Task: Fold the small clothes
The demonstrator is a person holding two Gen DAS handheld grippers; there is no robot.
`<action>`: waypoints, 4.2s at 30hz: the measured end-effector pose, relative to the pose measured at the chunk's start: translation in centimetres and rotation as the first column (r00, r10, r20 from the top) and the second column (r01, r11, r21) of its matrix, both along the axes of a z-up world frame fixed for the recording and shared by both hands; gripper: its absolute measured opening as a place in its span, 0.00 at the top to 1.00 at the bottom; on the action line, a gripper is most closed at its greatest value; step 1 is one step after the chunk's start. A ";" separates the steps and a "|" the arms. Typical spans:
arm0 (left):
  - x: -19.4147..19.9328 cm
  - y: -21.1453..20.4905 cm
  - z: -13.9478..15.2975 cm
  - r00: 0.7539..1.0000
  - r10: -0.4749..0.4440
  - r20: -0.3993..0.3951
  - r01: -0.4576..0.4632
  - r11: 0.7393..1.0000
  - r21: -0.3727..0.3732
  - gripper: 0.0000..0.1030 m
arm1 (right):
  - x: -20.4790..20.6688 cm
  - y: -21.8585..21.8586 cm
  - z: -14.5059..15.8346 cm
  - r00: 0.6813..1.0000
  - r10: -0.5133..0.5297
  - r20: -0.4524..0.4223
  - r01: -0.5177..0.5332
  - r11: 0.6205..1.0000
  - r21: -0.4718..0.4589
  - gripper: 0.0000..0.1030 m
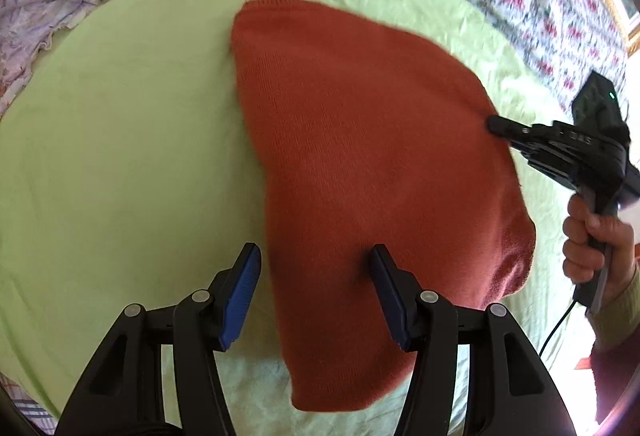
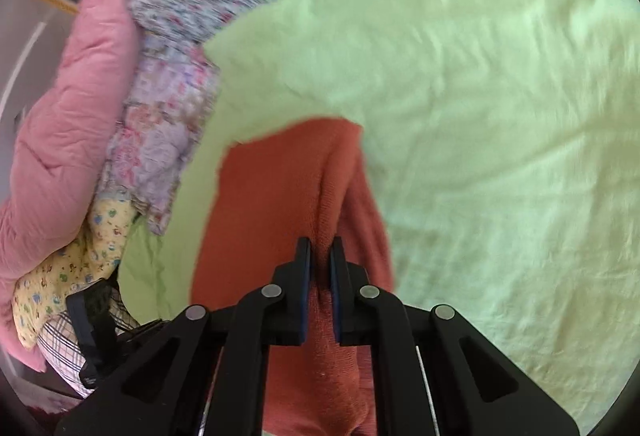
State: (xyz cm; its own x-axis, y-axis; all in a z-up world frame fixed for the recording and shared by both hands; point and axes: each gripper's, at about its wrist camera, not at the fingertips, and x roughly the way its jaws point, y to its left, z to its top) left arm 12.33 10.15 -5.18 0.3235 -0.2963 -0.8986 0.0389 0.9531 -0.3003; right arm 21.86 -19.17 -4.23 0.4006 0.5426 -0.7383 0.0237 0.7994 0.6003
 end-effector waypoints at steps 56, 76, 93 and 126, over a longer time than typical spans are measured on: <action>-10.9 0.7 -1.3 0.997 -0.006 0.081 -0.005 0.990 0.138 0.94 | -12.9 -0.3 -4.6 0.996 0.041 -0.076 -0.056 0.976 -0.208 0.89; -4.7 0.2 4.1 0.984 -0.037 0.172 0.050 0.996 -0.071 0.90 | -5.9 3.8 2.6 0.991 0.064 0.120 -0.045 0.986 -0.160 0.79; 2.0 0.5 -1.6 1.000 0.007 0.028 -0.004 0.996 -0.089 0.94 | -1.0 2.5 -2.8 1.000 0.011 0.009 -0.010 0.984 -0.177 0.86; -9.0 0.4 0.0 0.989 -0.142 0.029 0.143 0.989 -0.032 0.72 | -14.8 1.9 -1.9 1.000 0.006 -0.024 -0.011 0.975 -0.222 0.80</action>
